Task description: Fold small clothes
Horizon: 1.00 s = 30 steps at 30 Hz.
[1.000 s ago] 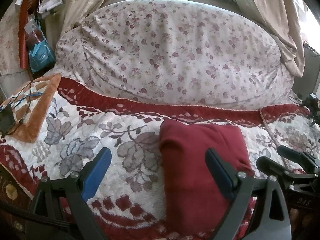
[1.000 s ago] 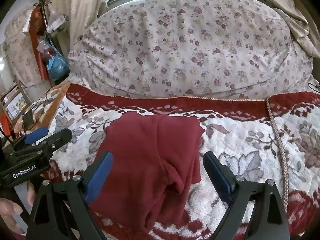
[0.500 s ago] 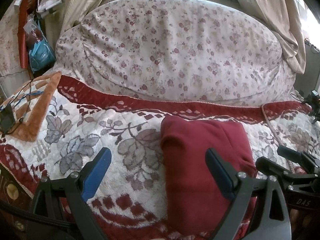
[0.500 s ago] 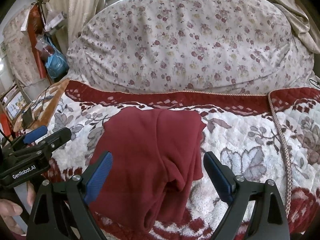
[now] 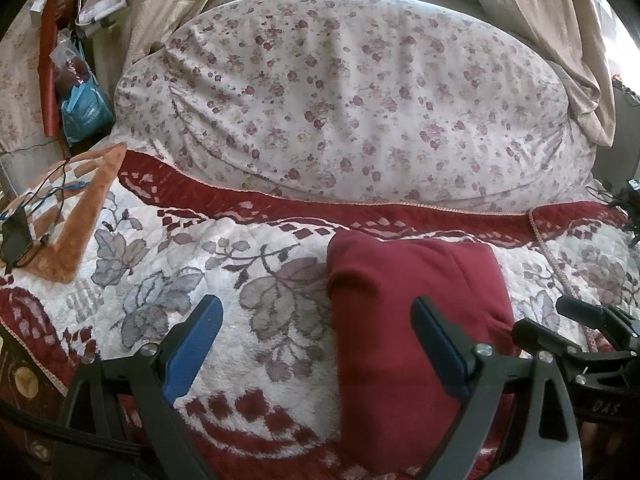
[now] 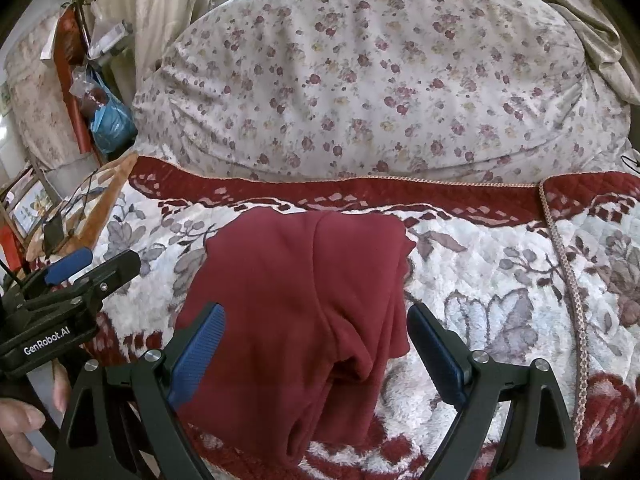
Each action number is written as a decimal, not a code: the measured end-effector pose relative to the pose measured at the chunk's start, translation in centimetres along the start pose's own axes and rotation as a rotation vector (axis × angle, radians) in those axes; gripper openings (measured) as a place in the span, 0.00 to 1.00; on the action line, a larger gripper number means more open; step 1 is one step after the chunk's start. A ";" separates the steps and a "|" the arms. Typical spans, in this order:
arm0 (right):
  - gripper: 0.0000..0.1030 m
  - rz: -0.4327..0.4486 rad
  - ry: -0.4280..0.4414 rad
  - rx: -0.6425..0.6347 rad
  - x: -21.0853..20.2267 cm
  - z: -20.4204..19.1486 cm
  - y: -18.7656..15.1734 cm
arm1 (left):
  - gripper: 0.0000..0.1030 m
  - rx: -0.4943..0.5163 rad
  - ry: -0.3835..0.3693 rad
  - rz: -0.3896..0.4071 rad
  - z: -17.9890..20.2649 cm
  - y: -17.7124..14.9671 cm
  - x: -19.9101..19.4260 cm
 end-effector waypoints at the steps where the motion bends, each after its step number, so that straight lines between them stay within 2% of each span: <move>1: 0.92 -0.005 -0.001 0.002 0.1 0.0 -0.1 | 0.91 0.000 0.004 0.000 -0.1 -0.1 0.1; 9: 0.92 -0.014 0.000 0.005 0.6 0.2 -0.3 | 0.91 -0.003 0.021 0.007 -0.3 0.0 0.3; 30: 0.92 -0.052 0.001 -0.006 2.2 -0.3 -0.7 | 0.91 0.003 0.008 -0.026 -0.1 -0.3 1.8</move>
Point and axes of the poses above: each gripper's, at about its wrist camera, not at the fingertips, and x roughly the way its jaws point, z to its right, y to its top, the point moved 8 cm from there along x, roughly the way its jaws point, and after that the axes turned 1 degree about z, right-handed, at the moved point
